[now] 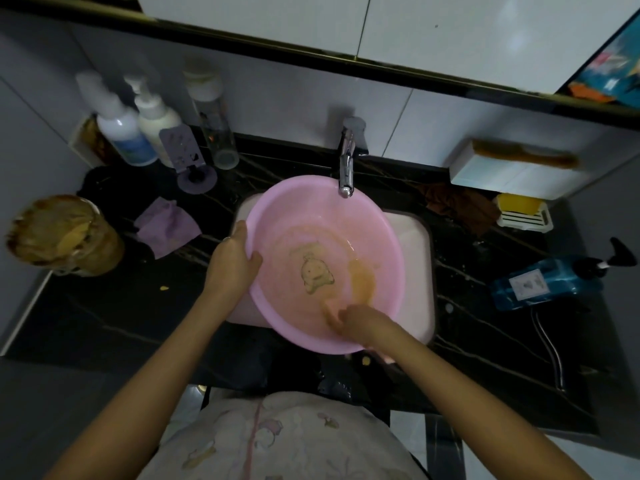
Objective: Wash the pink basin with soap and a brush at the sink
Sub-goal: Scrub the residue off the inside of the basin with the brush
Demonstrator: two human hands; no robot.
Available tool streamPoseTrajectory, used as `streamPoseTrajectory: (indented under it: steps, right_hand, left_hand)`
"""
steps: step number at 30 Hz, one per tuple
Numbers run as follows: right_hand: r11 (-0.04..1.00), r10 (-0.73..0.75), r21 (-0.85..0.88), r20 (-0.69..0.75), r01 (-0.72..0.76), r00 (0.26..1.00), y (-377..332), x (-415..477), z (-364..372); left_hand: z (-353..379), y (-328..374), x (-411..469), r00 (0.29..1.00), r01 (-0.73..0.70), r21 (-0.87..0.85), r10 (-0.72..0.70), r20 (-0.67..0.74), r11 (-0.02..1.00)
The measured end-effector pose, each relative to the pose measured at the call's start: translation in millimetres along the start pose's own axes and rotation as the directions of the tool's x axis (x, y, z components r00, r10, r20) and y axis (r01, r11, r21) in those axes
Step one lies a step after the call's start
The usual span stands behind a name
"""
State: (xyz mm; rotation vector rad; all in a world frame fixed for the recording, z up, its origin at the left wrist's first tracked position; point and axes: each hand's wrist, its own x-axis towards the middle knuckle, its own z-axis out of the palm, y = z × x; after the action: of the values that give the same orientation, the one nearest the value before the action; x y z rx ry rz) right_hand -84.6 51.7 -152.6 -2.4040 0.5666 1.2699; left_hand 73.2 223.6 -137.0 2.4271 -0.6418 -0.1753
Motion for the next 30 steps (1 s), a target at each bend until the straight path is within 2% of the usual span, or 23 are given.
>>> streamPoseTrajectory:
  steps: [2, 5, 9, 12, 14, 16, 20, 21, 23, 24, 26, 30]
  right_hand:
    - [0.988, -0.146, -0.044, -0.011, 0.146, 0.989, -31, -14, -7]
    - [0.955, -0.267, 0.071, -0.208, 0.287, 0.941, -68, -5, -22]
    - [0.947, -0.136, 0.224, -0.365, 0.229, 0.921, -68, 43, -42]
    - [0.975, 0.014, 0.204, -0.440, 0.084, 0.898, -36, 55, -49]
    - [0.976, 0.148, 0.207, -0.440, -0.060, 0.886, -7, 53, -44]
    - [0.968, 0.212, 0.215, -0.406, -0.133, 0.889, 16, 44, -36]
    - [0.969, 0.119, 0.235, -0.188, -0.074, 0.975, 25, 6, -24]
    - [0.936, 0.102, 0.349, -0.122, -0.054, 0.987, 21, -8, -22]
    - [0.714, 0.061, 0.698, 0.004, -0.047, 0.998, 7, -35, -20]
    - [0.592, 0.018, 0.805, 0.030, -0.035, 0.999, -3, -46, -19]
    - [0.435, -0.051, 0.900, 0.008, 0.015, 0.999, -27, -62, -18]
    - [0.310, -0.157, 0.942, -0.085, 0.131, 0.984, -82, -85, -20]
  left_hand:
    - [0, 1, 1, 1.000, -0.006, 0.002, 0.006, 0.001, 1.000]
    - [-2, 1, 1, 1.000, -0.006, 0.005, 0.006, 0.011, 1.000]
    - [-5, -1, 1, 0.999, 0.011, -0.003, -0.010, 0.037, 1.000]
    - [-6, -6, 3, 0.998, 0.031, -0.030, -0.029, 0.059, 0.999]
    - [-6, -7, 3, 0.997, 0.034, -0.064, -0.030, 0.072, 0.997]
    - [-7, -8, 4, 0.996, 0.032, -0.101, -0.024, 0.081, 0.994]
    - [-13, -6, 4, 0.995, 0.041, -0.202, -0.021, 0.099, 0.978]
    - [-16, -4, 4, 0.994, 0.037, -0.236, -0.011, 0.108, 0.971]
    - [-21, -4, 5, 0.989, 0.047, -0.300, -0.002, 0.151, 0.953]
    - [-22, -5, 5, 0.984, 0.064, -0.317, -0.007, 0.177, 0.946]
    - [-22, -7, 7, 0.979, 0.090, -0.315, -0.026, 0.200, 0.945]
    - [-24, -6, 10, 0.978, 0.110, -0.316, -0.046, 0.205, 0.942]
